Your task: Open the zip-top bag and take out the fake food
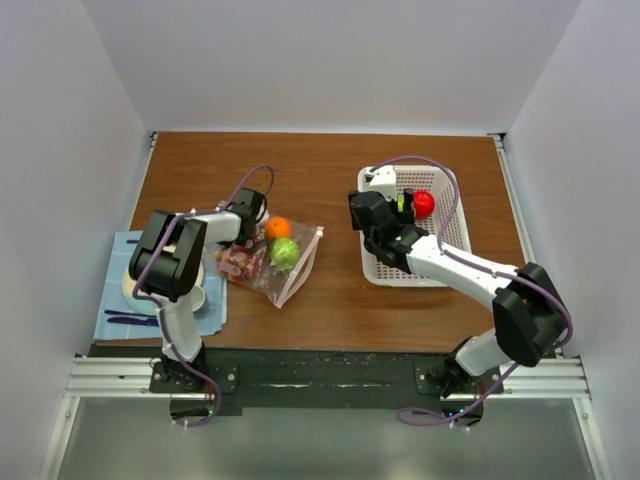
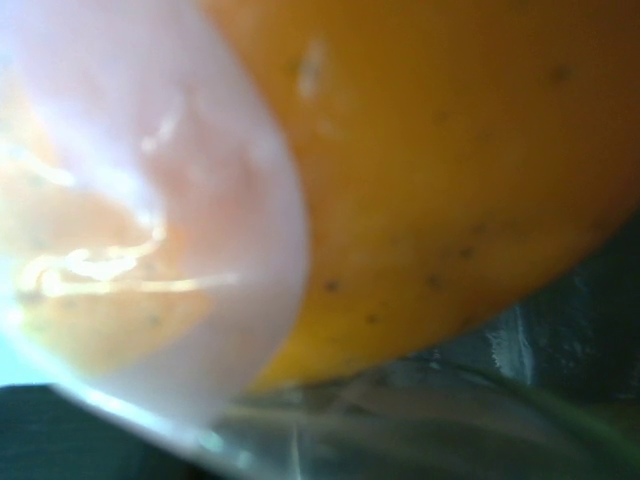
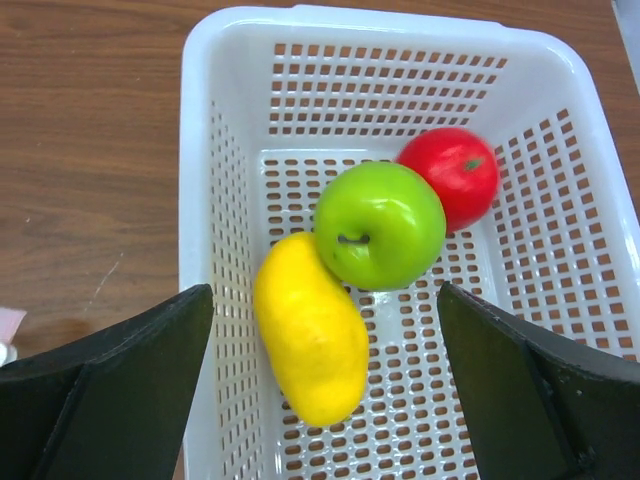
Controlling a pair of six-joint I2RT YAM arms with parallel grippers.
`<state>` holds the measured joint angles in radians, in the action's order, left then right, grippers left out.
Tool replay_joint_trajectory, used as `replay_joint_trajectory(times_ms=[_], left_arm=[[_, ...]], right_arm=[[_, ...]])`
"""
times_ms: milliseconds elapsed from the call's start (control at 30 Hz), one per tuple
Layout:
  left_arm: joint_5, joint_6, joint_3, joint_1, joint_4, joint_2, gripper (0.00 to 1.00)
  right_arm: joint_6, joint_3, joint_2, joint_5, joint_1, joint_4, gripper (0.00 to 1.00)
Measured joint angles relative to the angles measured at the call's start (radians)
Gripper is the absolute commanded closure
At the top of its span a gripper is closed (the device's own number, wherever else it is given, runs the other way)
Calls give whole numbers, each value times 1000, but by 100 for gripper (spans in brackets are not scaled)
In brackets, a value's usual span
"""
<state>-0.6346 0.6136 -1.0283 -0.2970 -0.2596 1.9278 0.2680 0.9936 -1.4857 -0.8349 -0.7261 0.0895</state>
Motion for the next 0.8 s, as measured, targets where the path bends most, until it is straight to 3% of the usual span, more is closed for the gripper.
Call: replay_joint_trajectory(times_ms=[67,133,167,233,267,333,633,767,800], left_arm=[[0,0,0,0,0,0,100],[0,0,0,0,0,0,100],[0,0,0,0,0,0,100],[0,0,0,0,0,0,100],[0,0,0,0,0,0,100],[0,0,-2,0,-1,0,100],[0,0,-2,0,-2,1,100],[0,-1,-4,0,-6,1,100],[0,0,-5,0,-7,1,100]], right_arm=[[-27,-12,23,22,-14,-20,1],[-80,-49,65,44,-63,-69,12],[-113,-67,84,52,-104,-94,28],[-163,-86,98,90,-200,-133,46],[-181,-91,98,117,-246,-151,76],[-206,-110,94,185,-319,-182,100],[-178,-192,-13,417,-346,-285,100],[-167,-171,-128,493,-346,-319,67],[-164,-161,-158,512,-346,-324,66]])
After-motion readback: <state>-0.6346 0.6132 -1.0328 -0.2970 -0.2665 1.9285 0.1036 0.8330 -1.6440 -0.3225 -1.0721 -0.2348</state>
